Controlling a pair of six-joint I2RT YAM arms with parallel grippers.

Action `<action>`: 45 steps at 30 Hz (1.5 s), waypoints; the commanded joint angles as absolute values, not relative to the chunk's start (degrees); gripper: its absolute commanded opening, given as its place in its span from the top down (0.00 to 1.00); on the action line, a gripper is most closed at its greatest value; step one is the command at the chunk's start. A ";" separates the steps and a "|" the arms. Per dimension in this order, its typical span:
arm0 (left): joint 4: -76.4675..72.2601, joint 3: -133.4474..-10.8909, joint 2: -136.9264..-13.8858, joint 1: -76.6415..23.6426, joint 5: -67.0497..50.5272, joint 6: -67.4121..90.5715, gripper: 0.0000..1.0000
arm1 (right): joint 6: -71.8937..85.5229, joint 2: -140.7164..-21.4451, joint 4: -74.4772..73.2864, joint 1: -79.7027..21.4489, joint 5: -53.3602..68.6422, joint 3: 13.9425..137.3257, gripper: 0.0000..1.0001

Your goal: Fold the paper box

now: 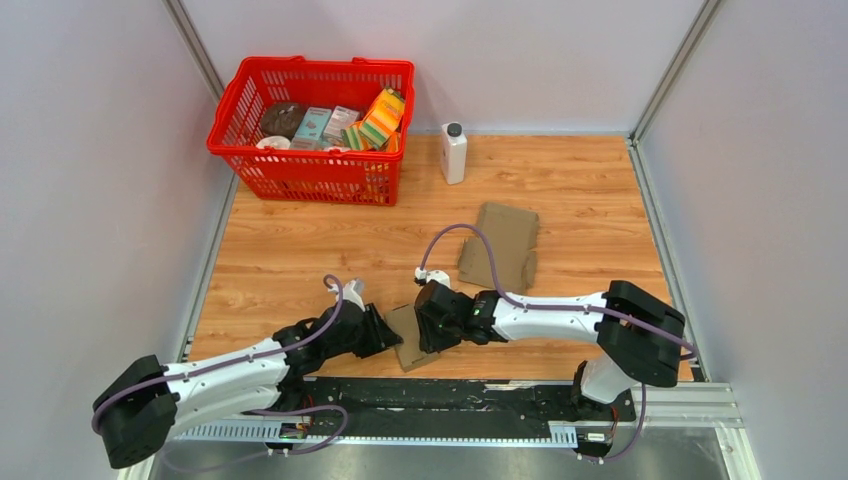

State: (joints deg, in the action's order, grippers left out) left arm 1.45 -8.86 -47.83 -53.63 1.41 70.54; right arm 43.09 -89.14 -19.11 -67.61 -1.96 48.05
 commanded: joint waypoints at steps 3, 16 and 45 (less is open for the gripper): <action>2.89 -9.23 -40.98 -54.67 4.39 71.37 0.56 | 41.84 -84.04 -15.03 -67.42 -3.17 47.03 0.53; 4.41 -8.09 -38.31 -54.67 3.78 71.19 0.39 | 43.77 -80.06 -8.71 -67.06 2.02 40.17 0.39; -6.67 -9.68 -59.45 -52.14 6.76 66.81 0.45 | 34.56 -78.83 -16.61 -66.53 0.62 60.62 0.62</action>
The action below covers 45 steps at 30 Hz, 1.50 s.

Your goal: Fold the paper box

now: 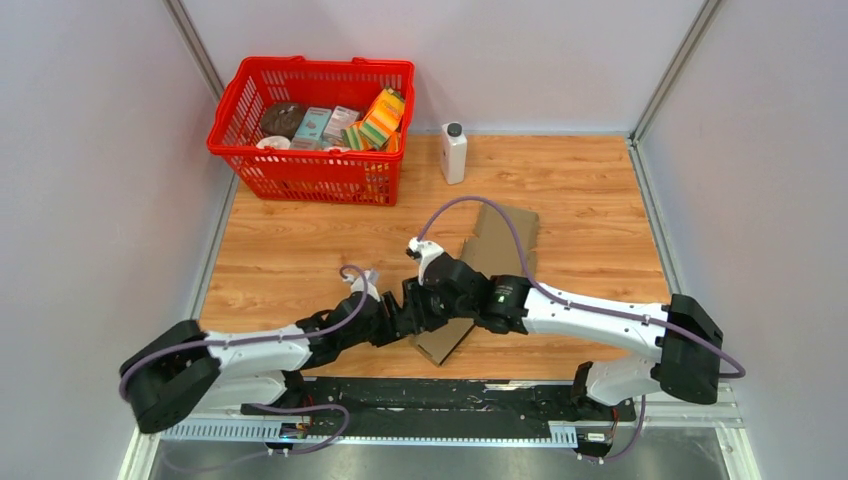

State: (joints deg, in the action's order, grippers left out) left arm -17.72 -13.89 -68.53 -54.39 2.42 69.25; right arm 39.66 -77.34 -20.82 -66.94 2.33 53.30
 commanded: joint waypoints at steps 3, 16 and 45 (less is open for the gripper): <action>10.91 -11.85 -44.86 -50.63 8.69 60.75 0.43 | 35.75 -78.76 -24.56 -64.17 -5.57 64.15 0.59; 8.36 -28.28 -55.96 -49.92 -5.35 40.00 0.64 | 53.78 -55.64 -6.88 -46.06 12.03 24.19 0.51; 12.40 -44.56 -89.21 -48.78 -7.30 27.16 0.84 | 54.14 -55.65 0.27 -43.86 14.60 17.67 0.61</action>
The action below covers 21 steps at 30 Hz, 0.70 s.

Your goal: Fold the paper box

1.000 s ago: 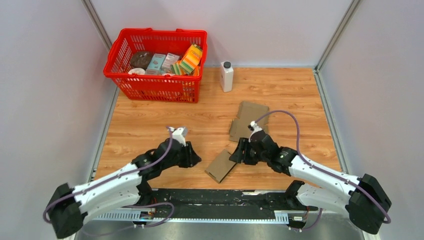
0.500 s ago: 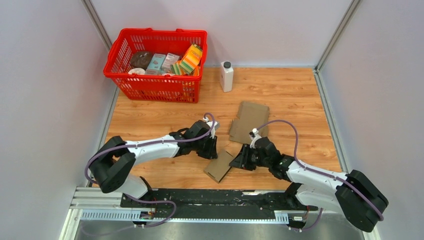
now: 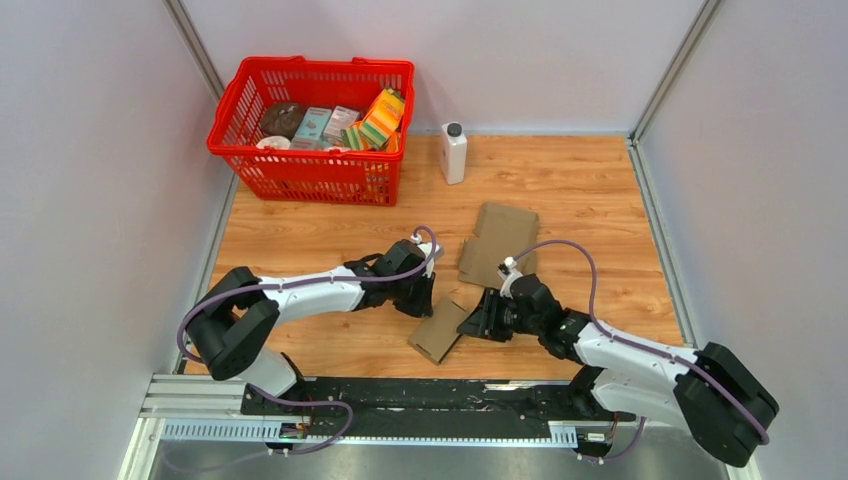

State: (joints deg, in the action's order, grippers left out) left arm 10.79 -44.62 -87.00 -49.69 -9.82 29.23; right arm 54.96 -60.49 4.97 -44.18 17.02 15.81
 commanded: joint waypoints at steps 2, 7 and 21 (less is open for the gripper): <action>10.65 -42.73 -89.03 -48.26 -7.47 27.77 0.85 | 54.32 -52.49 -1.93 -43.16 14.41 16.97 0.46; 7.12 -38.94 -88.24 -45.54 -9.40 28.92 0.86 | 55.81 -52.81 3.24 -42.63 17.22 15.29 0.30; 2.81 -32.61 -87.89 -41.93 -10.11 30.67 0.88 | 59.06 -65.39 15.11 -42.63 20.30 15.47 0.30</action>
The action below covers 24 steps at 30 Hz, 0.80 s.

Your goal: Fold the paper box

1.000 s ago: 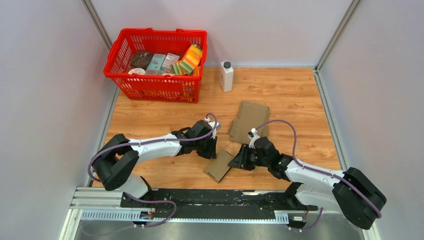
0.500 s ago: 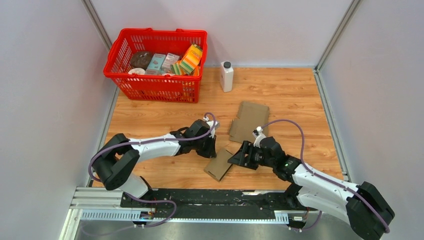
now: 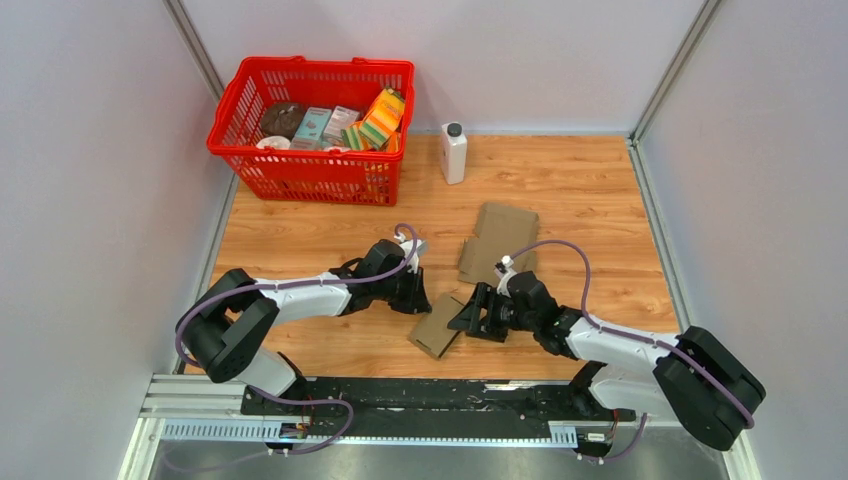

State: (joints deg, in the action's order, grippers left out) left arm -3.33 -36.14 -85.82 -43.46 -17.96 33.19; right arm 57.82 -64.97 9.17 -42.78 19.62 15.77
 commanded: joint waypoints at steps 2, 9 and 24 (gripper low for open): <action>2.72 -32.00 -87.72 -41.66 -9.85 30.76 0.88 | 59.59 -66.53 16.69 -42.63 20.48 15.38 0.30; 2.73 -31.82 -88.24 -40.96 -10.19 30.50 0.89 | 64.32 -71.71 23.37 -43.15 20.57 14.15 0.36; 3.07 -30.50 -81.93 -40.96 -8.44 31.38 0.82 | 65.84 -72.70 20.05 -45.79 11.43 21.79 0.64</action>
